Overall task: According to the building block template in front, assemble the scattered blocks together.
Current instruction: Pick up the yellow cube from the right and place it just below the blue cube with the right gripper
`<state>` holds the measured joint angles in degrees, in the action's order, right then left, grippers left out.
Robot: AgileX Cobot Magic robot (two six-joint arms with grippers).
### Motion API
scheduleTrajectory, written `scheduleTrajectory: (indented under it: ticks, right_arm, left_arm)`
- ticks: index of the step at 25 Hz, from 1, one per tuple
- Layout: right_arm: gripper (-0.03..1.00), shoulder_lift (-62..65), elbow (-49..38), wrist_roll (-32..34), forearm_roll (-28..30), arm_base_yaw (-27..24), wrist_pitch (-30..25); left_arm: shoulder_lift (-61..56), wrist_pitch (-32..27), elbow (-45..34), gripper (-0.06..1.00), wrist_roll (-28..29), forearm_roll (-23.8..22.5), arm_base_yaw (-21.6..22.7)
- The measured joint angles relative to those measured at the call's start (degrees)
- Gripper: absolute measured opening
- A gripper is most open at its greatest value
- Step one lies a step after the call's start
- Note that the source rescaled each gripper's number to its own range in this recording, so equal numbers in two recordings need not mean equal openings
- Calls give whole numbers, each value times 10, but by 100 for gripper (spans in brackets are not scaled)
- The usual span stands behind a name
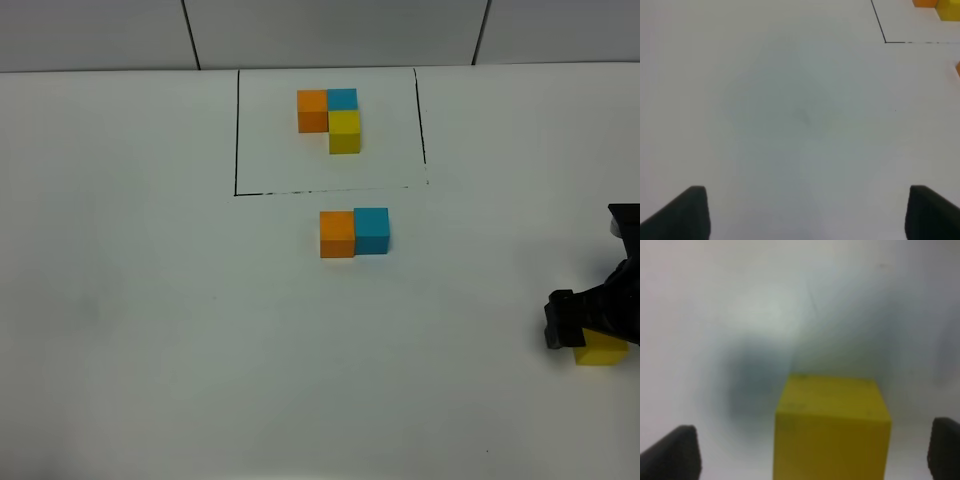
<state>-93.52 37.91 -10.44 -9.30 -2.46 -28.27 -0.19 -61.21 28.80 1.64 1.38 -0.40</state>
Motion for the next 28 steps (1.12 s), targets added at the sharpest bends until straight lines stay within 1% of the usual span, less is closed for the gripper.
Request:
scheduleTrajectory:
  ticks: [8,10,12,14,15,17,18,19,22,25,26,28]
  right_arm:
    - [80,-37,-12,0,0,0,40]
    - [78,-44,-12,0,1,0,46]
    - [73,-47,-11,1,2,0,47]
    - [63,-50,-11,1,5,-1,47]
    - [53,-50,-10,1,7,-2,46]
    - [26,-51,-8,1,1,-2,44]
    - [5,-51,-7,1,-3,-1,38]
    - [1,-51,-5,2,-7,2,33]
    - [1,-55,4,10,-15,27,8]
    - [1,-56,17,29,-21,71,-4]
    - [1,-56,25,45,-26,91,-7]
    - [1,-56,49,101,-30,132,-14]
  left_arm:
    - [0,0,0,80,0,0,0]
    - [0,0,0,80,0,0,0]
    - [0,0,0,80,0,0,0]
    - [0,0,0,80,0,0,0]
    - [0,0,0,79,0,0,0]
    - [0,0,0,79,0,0,0]
    - [0,0,0,79,0,0,0]
    - [0,0,0,79,0,0,0]
    - [0,0,0,79,0,0,0]
    - [0,0,0,80,0,0,0]
    - [0,0,0,80,0,0,0]
    - [0,0,0,80,0,0,0]
